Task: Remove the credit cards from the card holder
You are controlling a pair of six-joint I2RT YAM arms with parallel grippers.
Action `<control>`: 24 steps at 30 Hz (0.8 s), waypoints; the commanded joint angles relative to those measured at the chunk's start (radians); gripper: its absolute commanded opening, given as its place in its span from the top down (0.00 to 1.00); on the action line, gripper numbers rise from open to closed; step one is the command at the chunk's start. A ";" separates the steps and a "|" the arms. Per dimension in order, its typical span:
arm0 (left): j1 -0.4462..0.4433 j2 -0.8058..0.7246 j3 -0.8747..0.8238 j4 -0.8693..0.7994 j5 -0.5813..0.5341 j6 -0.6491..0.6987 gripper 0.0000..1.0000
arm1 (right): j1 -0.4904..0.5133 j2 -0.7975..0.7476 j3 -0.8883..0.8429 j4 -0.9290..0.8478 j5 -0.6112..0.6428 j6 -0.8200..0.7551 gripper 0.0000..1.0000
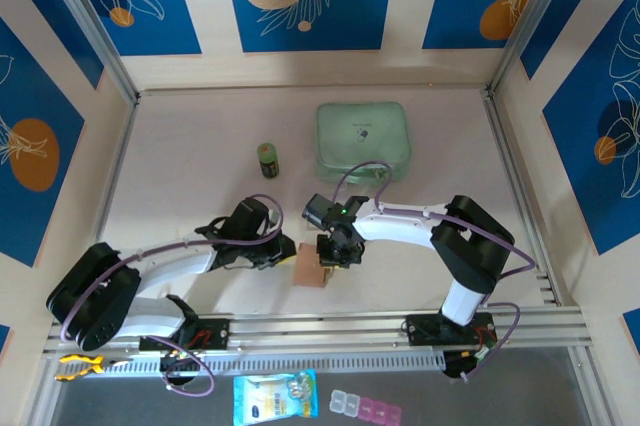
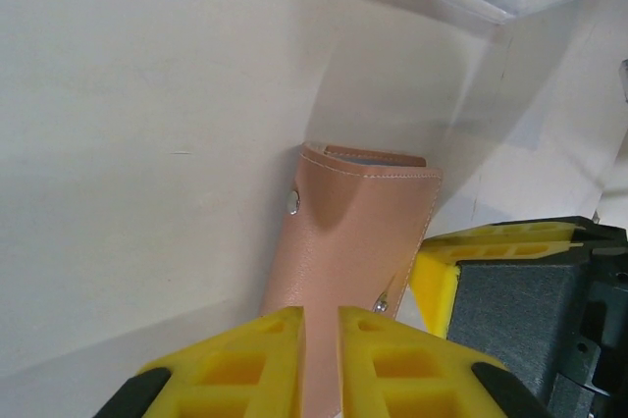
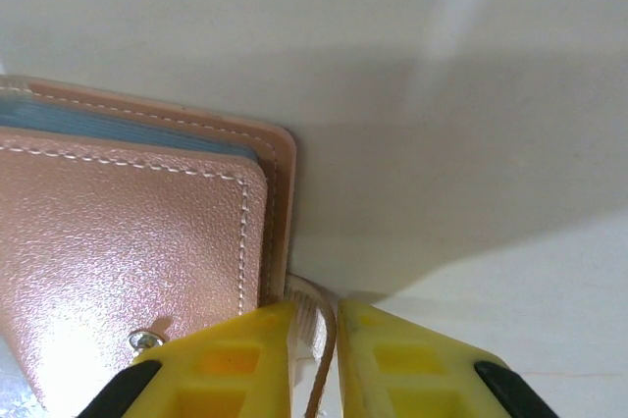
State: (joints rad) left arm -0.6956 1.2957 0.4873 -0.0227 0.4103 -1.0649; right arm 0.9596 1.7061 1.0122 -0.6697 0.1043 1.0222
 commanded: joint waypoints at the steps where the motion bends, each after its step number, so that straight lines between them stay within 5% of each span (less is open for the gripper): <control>1: 0.004 0.012 0.026 0.004 -0.005 0.011 0.84 | -0.004 0.000 -0.008 -0.033 -0.017 -0.006 0.82; 24: 0.004 0.024 0.020 0.026 -0.001 0.010 0.84 | 0.007 -0.034 -0.003 -0.065 0.001 -0.009 0.87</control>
State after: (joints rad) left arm -0.6956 1.3178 0.4873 -0.0074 0.4107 -1.0649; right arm 0.9611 1.7042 1.0122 -0.6956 0.1047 1.0218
